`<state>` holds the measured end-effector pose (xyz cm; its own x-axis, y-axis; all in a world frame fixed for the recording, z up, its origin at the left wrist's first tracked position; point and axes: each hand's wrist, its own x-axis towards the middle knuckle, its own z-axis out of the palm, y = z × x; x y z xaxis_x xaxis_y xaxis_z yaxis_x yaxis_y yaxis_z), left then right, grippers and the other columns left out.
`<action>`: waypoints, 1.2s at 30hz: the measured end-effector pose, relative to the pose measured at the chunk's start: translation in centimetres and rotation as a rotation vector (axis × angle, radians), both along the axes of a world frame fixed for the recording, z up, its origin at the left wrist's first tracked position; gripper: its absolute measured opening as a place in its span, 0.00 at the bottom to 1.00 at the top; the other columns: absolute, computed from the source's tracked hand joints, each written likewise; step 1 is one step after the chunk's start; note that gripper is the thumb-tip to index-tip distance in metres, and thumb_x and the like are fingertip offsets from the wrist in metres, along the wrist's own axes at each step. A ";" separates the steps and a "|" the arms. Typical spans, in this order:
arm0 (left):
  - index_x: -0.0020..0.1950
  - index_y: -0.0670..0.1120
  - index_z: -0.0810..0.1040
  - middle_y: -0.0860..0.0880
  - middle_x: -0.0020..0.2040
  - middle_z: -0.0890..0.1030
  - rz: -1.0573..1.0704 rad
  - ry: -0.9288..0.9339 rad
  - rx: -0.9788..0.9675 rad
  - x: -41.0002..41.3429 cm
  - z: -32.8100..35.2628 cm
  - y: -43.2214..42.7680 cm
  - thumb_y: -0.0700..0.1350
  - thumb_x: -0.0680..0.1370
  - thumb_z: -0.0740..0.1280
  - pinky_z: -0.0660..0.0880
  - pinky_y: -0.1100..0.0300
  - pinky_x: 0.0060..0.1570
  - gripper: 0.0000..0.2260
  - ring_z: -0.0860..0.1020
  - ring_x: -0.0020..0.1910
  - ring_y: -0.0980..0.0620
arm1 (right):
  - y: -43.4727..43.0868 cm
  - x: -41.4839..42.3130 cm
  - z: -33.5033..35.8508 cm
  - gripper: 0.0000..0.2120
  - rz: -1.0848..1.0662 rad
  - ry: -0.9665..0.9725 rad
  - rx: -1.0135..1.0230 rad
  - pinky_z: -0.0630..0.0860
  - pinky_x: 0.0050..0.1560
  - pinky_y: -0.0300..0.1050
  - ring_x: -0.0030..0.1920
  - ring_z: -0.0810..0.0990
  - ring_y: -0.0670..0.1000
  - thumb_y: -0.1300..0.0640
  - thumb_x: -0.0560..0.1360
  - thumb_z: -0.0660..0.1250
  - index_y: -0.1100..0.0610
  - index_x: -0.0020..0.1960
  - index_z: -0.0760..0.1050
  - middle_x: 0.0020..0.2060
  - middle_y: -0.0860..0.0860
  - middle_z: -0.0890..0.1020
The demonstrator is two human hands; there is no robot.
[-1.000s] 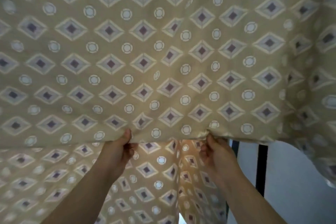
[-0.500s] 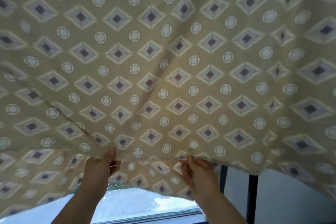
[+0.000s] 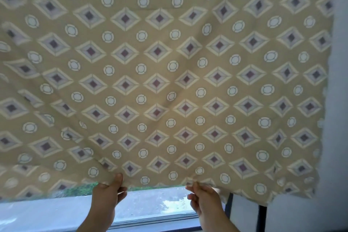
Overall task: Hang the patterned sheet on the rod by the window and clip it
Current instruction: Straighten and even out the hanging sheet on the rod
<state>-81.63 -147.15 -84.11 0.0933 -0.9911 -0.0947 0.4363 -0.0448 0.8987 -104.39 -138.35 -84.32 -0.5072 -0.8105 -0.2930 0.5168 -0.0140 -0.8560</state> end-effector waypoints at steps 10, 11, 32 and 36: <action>0.69 0.48 0.71 0.42 0.67 0.72 -0.451 0.376 0.125 -5.3 0.6 2.3 0.55 0.64 0.79 0.78 0.47 0.53 0.37 0.70 0.68 0.41 | 3.2 -4.2 0.9 0.12 0.190 -0.313 -0.204 0.81 0.38 0.47 0.50 0.79 0.57 0.67 0.77 0.61 0.63 0.60 0.73 0.56 0.59 0.77; 0.71 0.48 0.69 0.42 0.70 0.69 -0.482 0.409 0.100 -6.4 0.7 2.4 0.52 0.65 0.79 0.78 0.46 0.54 0.38 0.67 0.71 0.41 | 3.5 -4.8 0.8 0.09 0.215 -0.368 -0.235 0.81 0.40 0.46 0.50 0.80 0.57 0.68 0.78 0.59 0.64 0.57 0.73 0.54 0.60 0.77; 0.54 0.47 0.79 0.49 0.46 0.86 -0.340 0.310 -0.062 -7.2 -0.5 3.5 0.31 0.78 0.61 0.82 0.58 0.40 0.14 0.85 0.44 0.53 | 3.2 -2.7 -1.1 0.01 0.038 -0.193 -0.077 0.75 0.34 0.41 0.37 0.77 0.52 0.64 0.77 0.68 0.60 0.47 0.76 0.38 0.53 0.80; 0.53 0.47 0.80 0.48 0.48 0.86 -0.314 0.337 -0.043 -7.1 0.0 3.8 0.31 0.78 0.62 0.82 0.56 0.43 0.13 0.85 0.45 0.51 | 3.2 -2.7 -0.3 0.02 0.042 -0.133 -0.023 0.77 0.38 0.41 0.40 0.79 0.51 0.61 0.76 0.70 0.58 0.48 0.78 0.43 0.52 0.82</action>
<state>-88.78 -143.30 -84.09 -0.2412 -0.9701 -0.0268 0.6755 -0.1877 0.7131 -107.12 -135.12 -84.60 -0.4309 -0.8372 -0.3368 0.6263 -0.0087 -0.7796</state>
